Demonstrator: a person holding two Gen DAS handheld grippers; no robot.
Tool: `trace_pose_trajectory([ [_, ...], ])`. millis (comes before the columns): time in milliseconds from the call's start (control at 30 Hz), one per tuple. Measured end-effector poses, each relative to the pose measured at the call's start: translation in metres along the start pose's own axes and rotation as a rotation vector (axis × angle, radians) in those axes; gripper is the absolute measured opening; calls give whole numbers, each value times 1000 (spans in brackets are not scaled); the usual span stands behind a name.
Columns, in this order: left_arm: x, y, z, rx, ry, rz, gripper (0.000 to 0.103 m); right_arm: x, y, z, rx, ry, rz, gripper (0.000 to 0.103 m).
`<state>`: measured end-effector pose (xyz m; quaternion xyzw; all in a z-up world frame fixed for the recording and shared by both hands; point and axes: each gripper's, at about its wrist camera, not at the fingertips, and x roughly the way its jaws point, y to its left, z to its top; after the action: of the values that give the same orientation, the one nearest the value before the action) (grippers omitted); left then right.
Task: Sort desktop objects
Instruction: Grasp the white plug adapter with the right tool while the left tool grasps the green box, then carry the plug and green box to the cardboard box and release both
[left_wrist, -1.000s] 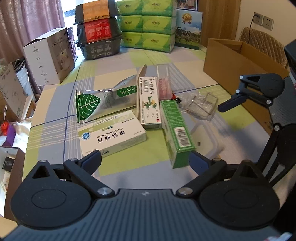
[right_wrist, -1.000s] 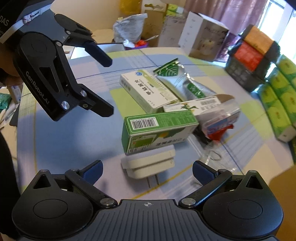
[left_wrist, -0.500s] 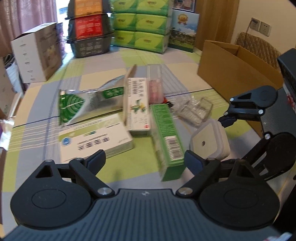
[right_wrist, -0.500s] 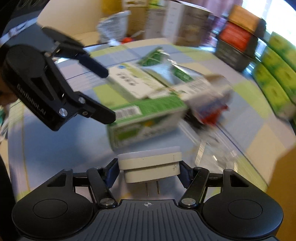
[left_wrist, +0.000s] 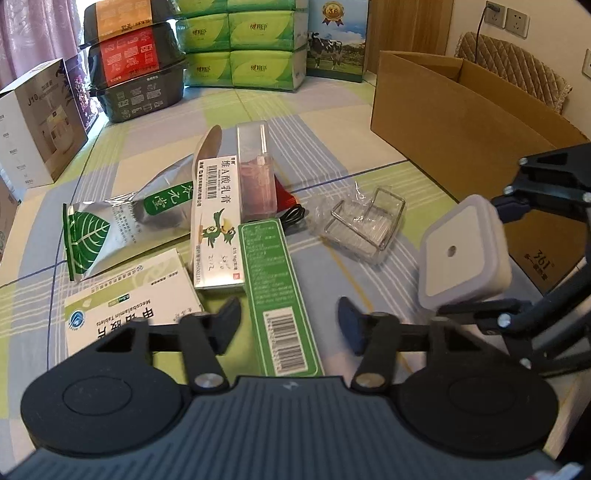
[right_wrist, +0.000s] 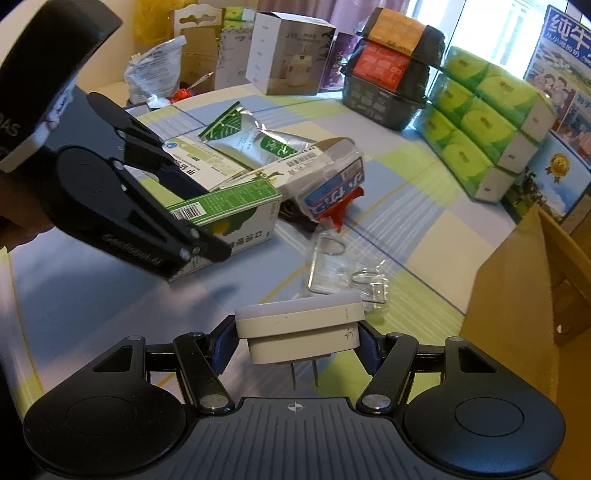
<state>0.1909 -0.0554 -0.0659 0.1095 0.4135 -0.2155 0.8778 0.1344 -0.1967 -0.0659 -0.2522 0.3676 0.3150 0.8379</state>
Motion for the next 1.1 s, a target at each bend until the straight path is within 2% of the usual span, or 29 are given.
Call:
trace_pose_trajectory([
  [100,5,-2,2,15,27,38,27,-1,-2,-1,19,5,1,63],
  [133,6,-1,3,16,36,45,25,-2,-2,-2,29,6,1,63],
  [433,-16,2,-2,-15,55,33,25,-26,-2,2,111,-36,-7,63],
  [800,-68,-12,11,-14,14,47,25,-91,-10,15,191,-143,-37,62],
  [1000,-94,-34,31,1,-27,36,25,-139,-37,16,274,-216,-90,62],
  [1100,-105,-52,50,12,-55,13,25,-162,-59,12,324,-231,-144,62],
])
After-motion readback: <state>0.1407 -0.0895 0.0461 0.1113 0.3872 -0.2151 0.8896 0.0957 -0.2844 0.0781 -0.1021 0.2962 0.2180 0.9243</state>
